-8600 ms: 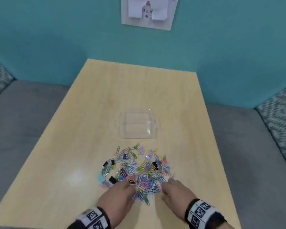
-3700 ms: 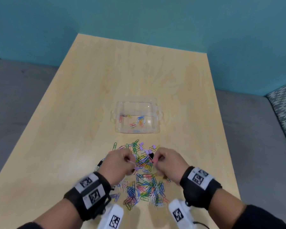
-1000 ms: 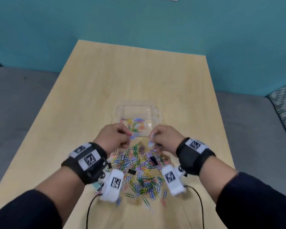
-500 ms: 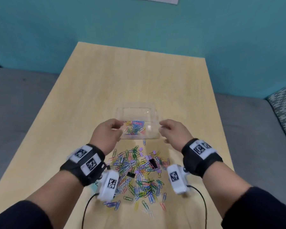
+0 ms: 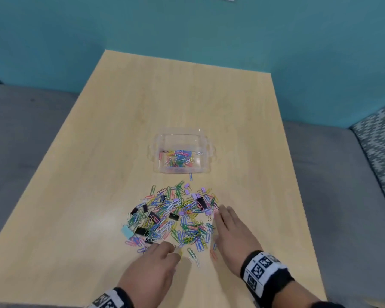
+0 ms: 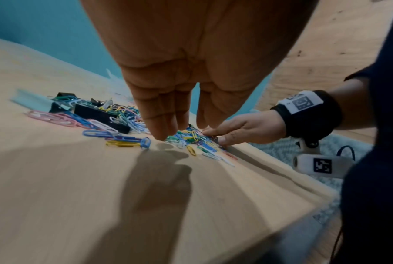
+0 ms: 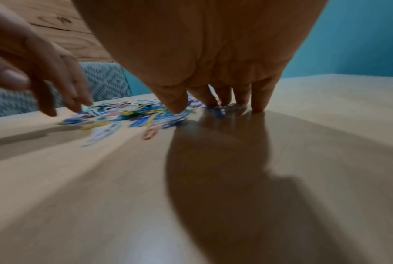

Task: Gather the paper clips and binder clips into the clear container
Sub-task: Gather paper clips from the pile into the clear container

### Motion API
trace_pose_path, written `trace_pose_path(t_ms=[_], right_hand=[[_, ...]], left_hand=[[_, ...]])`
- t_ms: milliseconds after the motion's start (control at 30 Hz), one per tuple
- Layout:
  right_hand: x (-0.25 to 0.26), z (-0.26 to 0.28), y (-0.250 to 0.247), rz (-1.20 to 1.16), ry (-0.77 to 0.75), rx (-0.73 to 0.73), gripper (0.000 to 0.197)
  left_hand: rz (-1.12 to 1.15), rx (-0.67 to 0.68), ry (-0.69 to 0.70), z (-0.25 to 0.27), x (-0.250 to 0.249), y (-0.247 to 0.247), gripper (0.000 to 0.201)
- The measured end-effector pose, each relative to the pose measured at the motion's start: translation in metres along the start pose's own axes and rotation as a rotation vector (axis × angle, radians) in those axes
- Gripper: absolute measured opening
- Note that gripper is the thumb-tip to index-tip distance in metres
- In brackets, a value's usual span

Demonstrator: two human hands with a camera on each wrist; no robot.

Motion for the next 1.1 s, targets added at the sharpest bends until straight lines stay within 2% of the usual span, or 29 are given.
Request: trace_pose_path(t_ms=[67, 167, 233, 300, 333, 433, 567, 667, 767, 900, 1000, 1100], right_hand=[[0.010, 0.019, 0.009, -0.004, -0.008, -0.024, 0.060], [0.016, 0.043, 0.011, -0.031, -0.112, -0.065, 0.056], [0.013, 0.053, 0.005, -0.180, -0.138, -0.114, 0.047], [0.002, 0.058, 0.002, -0.291, -0.056, -0.135, 0.049], [-0.003, 0.059, 0.002, -0.303, 0.012, -0.127, 0.051], [-0.007, 0.061, 0.005, -0.313, 0.141, -0.053, 0.059], [0.026, 0.051, 0.005, -0.311, 0.053, 0.007, 0.077], [0.050, 0.034, -0.001, -0.273, 0.020, 0.008, 0.077], [0.063, 0.017, -0.009, -0.246, 0.007, -0.007, 0.060], [0.068, 0.006, -0.015, -0.208, -0.037, -0.028, 0.037], [0.066, 0.003, -0.013, -0.159, -0.070, -0.020, 0.032], [0.066, 0.006, -0.018, -0.118, -0.123, -0.001, 0.034]], left_hand=[[-0.060, 0.004, 0.026, 0.003, -0.008, 0.002, 0.018], [-0.111, 0.014, 0.023, 0.013, -0.011, 0.009, 0.018], [-0.111, 0.012, -0.040, 0.023, -0.009, 0.011, 0.019], [-0.101, -0.011, -0.144, 0.032, -0.005, 0.009, 0.020], [-0.087, -0.026, -0.193, 0.035, -0.003, 0.007, 0.023], [-0.025, -0.016, -0.290, 0.035, 0.001, 0.007, 0.053], [0.009, 0.003, -0.299, 0.010, 0.001, 0.013, 0.069], [0.004, -0.007, -0.267, -0.019, 0.000, 0.016, 0.072], [0.004, -0.021, -0.310, -0.043, 0.004, 0.016, 0.066], [-0.029, -0.020, -0.309, -0.058, 0.011, 0.016, 0.036], [-0.047, -0.003, -0.287, -0.060, 0.017, 0.019, 0.018], [-0.077, 0.039, -0.277, -0.058, 0.021, 0.021, 0.016]])
Point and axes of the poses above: each hand's wrist, its own z-axis away from the middle knuckle, its own y-axis out of the palm, x = y × z, the point moved 4 cm from there along -z, towards the middle knuckle, and after that the axes turned 14 degrees about y, right-handed, at the moved point
